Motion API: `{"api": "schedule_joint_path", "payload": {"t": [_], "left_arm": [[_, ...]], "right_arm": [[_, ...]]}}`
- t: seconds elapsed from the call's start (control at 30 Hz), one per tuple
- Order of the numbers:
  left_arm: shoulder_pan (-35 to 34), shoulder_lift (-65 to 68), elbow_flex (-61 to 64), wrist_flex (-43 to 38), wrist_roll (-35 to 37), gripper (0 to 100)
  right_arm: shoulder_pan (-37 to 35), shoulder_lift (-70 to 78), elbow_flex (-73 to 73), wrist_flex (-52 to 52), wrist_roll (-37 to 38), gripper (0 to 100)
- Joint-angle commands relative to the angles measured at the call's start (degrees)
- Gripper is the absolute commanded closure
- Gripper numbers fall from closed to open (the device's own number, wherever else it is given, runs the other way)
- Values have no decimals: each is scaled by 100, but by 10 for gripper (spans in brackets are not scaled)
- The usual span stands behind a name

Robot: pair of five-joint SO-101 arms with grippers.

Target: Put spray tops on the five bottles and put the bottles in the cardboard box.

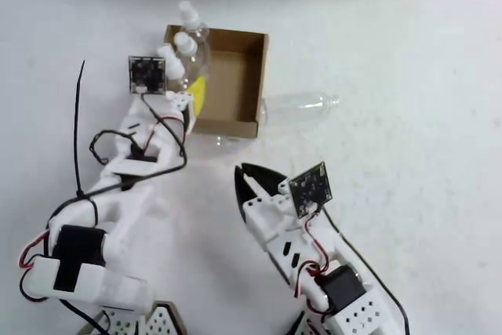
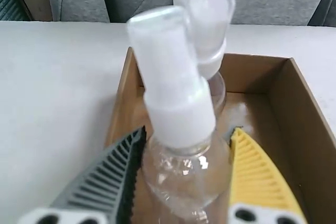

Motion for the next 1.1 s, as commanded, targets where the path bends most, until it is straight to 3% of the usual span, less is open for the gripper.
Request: {"api": "schedule_joint_path", "payload": {"t": [0.0,0.53,0.8,1.07], "left_arm": [[-110,-48,-9,-158,-18,771],[-119,-57,-9,-132,-18,769],[-347,-57,0,-114,316,629],[-382,-75,9,-114,369,619]], "right_arm": [[31,-40,70,22,18,983],[31,-40,70,-4,18,983],[31,-48,70,4,18,983],[31,-48,70,4,18,983]]}}
